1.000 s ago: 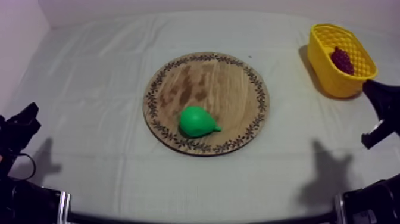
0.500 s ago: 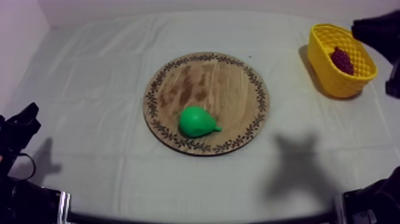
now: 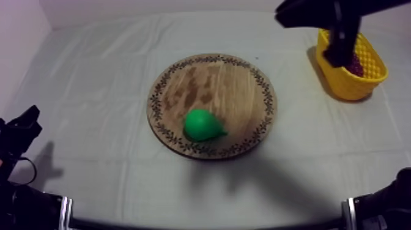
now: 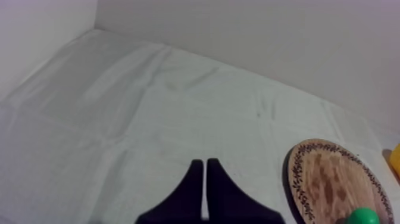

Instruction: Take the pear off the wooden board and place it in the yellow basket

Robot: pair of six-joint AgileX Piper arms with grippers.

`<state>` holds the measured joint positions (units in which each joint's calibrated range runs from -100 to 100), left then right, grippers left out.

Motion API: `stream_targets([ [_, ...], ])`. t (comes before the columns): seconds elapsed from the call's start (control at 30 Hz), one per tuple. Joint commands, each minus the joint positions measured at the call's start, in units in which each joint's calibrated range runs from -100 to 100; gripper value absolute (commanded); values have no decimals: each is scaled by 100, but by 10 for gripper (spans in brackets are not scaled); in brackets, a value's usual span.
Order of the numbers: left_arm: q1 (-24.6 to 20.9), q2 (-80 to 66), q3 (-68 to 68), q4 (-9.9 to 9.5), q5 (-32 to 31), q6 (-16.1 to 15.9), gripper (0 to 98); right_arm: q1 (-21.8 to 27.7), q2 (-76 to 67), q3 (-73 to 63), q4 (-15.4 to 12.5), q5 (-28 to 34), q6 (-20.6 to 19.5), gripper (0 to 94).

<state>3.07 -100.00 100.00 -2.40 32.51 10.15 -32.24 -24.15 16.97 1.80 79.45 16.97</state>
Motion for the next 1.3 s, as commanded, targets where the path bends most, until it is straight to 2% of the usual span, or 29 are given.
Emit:
stream_targets([
  [0.0,1,0,0,-2,-1,-1,1,-264,745,-435,136,353,-80,4],
  [0.2,1,0,0,-2,-1,-1,1,-650,1724,-1190,408,1071,-263,4],
  [0.4,1,0,0,-2,-1,-1,1,-813,2681,-1963,529,1627,-553,4],
  [0.63,1,0,0,-2,-1,-1,1,-895,3505,-2244,721,1817,-743,4],
  [0.97,1,0,0,-2,-1,-1,1,-897,4156,-2279,771,1845,-484,45],
  [1.07,1,0,0,-2,-1,-1,1,-856,4288,-2423,746,1845,-493,122],
  [1.27,1,0,0,-2,-1,-1,1,-774,4395,-2498,781,1845,-548,578],
])
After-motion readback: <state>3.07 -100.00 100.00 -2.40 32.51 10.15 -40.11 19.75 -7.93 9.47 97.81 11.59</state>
